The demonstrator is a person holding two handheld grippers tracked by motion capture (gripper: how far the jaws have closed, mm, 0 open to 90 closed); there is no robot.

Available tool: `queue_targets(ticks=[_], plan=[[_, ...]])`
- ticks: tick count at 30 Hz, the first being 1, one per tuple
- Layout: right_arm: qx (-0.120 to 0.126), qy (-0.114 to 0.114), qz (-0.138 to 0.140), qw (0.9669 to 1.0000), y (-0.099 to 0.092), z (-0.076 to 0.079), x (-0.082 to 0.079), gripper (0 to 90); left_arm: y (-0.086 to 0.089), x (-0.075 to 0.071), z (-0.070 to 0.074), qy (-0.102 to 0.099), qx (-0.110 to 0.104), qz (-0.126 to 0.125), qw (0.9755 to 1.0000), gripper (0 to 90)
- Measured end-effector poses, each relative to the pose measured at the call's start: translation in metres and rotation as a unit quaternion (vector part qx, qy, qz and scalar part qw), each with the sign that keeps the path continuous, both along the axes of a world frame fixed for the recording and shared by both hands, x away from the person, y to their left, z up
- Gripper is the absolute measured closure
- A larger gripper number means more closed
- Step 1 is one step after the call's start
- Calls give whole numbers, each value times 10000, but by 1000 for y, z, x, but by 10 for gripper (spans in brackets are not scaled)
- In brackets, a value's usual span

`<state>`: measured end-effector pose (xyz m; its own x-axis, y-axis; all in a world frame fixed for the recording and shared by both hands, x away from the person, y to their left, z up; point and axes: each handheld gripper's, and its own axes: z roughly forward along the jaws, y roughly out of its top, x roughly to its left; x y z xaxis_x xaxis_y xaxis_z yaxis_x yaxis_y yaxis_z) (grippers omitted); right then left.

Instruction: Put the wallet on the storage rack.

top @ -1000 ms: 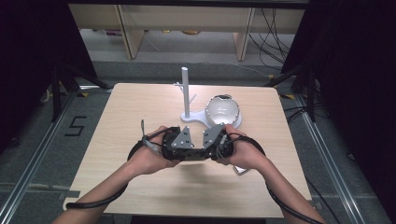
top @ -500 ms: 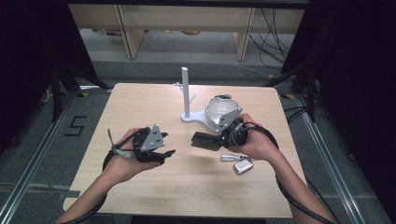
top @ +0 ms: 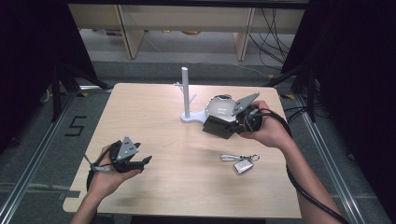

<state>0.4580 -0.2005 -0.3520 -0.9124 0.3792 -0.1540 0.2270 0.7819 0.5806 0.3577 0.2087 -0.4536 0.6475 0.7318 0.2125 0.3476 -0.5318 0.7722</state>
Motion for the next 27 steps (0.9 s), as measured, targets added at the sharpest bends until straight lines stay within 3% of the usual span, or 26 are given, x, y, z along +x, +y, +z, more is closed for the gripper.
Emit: queue_targets(ticks=[1,2,3,8,9,12,21,24,26,27], plan=[[5,-10,-31,10000,-2,2,0,790,3,-1,-1,34,57,-15,10000,363],[12,-25,-32,10000,-3,3,1,790,6,2,-5,-95,36,-116,9999,363],[18,-18,-35,10000,-4,5,2,790,5,1,-9,-114,-174,11,9998,363],[52,-64,-156,9998,-10,15,4,790,10,0,-21,-151,-307,82,9994,364],[69,-121,-172,9998,-13,19,7,790,10,1,-24,-161,-468,107,9987,364],[70,-119,-302,9994,-16,26,10,790,12,1,-28,-96,-379,84,9992,365],[66,-200,-362,9991,-21,36,22,790,16,3,-34,-124,-590,231,9979,366],[37,-178,-350,9992,-22,38,29,790,19,4,-35,-91,-515,240,9983,366],[16,-44,-471,9989,-21,38,33,790,22,5,-34,-114,-424,228,9988,366],[8,-25,-488,9988,-21,38,35,790,21,4,-36,-97,-544,298,9980,366]])
